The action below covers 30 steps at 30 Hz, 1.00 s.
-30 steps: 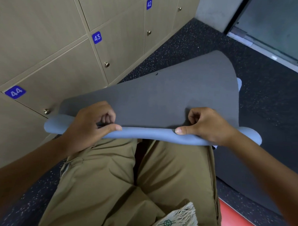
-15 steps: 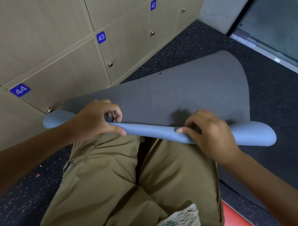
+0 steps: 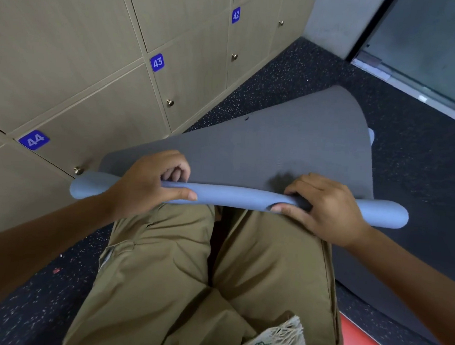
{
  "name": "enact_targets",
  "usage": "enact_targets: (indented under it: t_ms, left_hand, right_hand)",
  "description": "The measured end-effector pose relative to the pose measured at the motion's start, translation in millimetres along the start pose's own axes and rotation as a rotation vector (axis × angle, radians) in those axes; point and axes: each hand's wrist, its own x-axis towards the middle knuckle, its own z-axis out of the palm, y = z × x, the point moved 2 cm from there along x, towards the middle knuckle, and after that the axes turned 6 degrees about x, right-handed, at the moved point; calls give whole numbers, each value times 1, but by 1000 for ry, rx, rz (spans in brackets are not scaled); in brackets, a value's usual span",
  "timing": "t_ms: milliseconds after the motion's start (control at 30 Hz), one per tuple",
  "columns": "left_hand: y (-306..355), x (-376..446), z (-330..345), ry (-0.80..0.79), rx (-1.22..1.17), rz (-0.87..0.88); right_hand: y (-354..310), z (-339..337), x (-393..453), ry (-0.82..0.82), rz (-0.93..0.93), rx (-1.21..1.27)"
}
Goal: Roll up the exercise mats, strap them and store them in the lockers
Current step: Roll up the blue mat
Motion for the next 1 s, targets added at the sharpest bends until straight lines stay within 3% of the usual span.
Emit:
enact_targets:
  t_ms: [133,433,533,633,733,1000]
  left_hand:
    - [9,-16,4,137,316,138]
    - [19,-19,2,106,519,173]
    - [19,-20,1,141,492,112]
    - [15,-17,1,108,441,46]
    - [14,-10,-5,56,333,-88]
    - [-3,18,-12,-126,11,-311]
  right_hand:
    - [-2,-1,4,-21,134,10]
    - [-15,-2,4,22,412,38]
    - [-19,0,1,98,348,-92]
    - [-22,2,-3,190,157,-285]
    - [-20,3,-10,147,28,-347]
    - [1,0,1,35,104,-166]
